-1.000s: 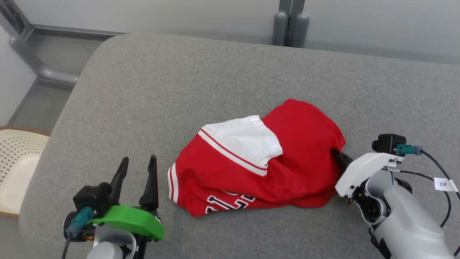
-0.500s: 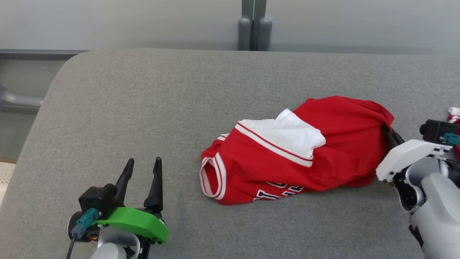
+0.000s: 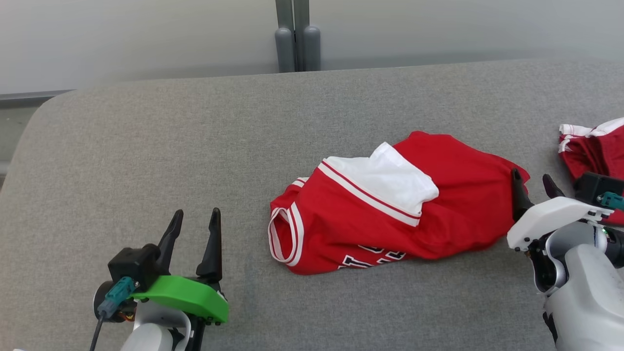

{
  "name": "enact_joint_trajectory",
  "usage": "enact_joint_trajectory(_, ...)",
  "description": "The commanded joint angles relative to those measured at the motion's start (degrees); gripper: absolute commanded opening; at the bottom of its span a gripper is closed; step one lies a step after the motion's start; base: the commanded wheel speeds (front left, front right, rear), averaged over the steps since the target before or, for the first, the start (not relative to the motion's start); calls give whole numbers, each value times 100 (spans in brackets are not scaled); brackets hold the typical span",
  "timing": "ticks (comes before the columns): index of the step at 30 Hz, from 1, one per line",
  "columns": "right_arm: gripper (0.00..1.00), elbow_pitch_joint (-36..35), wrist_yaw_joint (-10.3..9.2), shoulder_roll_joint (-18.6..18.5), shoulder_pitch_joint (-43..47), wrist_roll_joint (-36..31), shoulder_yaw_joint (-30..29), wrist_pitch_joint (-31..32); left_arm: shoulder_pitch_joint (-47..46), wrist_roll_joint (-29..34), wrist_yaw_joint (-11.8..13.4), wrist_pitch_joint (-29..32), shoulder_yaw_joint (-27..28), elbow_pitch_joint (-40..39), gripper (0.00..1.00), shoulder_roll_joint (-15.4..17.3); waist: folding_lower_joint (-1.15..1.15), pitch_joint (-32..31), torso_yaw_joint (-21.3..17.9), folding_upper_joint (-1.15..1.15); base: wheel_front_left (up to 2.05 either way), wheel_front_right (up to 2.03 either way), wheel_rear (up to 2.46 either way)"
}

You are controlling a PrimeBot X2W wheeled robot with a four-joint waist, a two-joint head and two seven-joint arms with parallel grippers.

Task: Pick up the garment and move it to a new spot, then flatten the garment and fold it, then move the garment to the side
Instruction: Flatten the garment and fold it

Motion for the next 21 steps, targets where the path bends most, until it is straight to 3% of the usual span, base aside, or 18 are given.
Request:
enact_joint_trajectory(1,100,-124,2,39,104,-114,-30,-93,-74,-1,-17,-28,26,5,100,50,0,-43,-23,0,0,0,0)
enact_joint_trajectory(14,100,-1734,2,372,1240,87,862,-789,48,-37,58,-131,53,-34,100,97,0,-278,-16,0,0,0,0)
enact_joint_trajectory(21,100,-2175,2,383,1704,307,974,-941,128,-54,91,-162,61,-98,100,122,0,-316,-60,0,0,0,0)
